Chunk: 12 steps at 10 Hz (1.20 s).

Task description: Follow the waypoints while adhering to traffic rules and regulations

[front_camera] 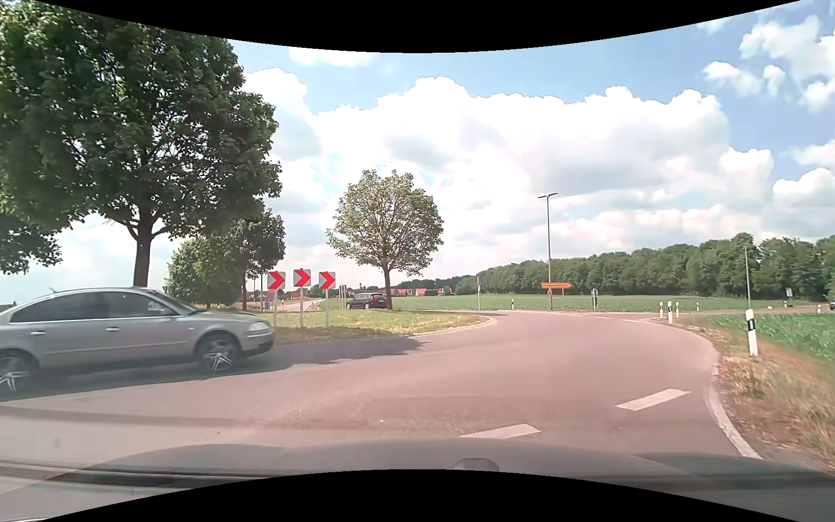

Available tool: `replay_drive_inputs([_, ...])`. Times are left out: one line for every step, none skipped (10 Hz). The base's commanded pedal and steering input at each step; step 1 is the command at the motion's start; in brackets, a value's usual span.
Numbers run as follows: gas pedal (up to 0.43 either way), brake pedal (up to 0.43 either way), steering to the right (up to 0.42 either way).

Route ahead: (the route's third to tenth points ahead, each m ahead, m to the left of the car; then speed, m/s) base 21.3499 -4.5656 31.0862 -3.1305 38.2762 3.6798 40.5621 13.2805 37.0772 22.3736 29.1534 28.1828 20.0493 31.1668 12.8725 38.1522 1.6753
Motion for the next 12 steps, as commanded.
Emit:
replay_drive_inputs([0.488, 0.0, 0.12])
replay_drive_inputs([0.48, 0.0, 0.132])
replay_drive_inputs([0.48, 0.0, 0.142])
replay_drive_inputs([0.461, 0.0, 0.158])
replay_drive_inputs([0.449, 0.0, 0.173])
replay_drive_inputs([0.449, 0.0, 0.186])
replay_drive_inputs([0.441, 0.0, 0.196])
replay_drive_inputs([0.441, 0.0, 0.199])
replay_drive_inputs([0.441, 0.0, 0.199])
replay_drive_inputs([0.441, 0.0, 0.199])
replay_drive_inputs([0.441, 0.0, 0.198])
replay_drive_inputs([0.441, 0.0, 0.197])
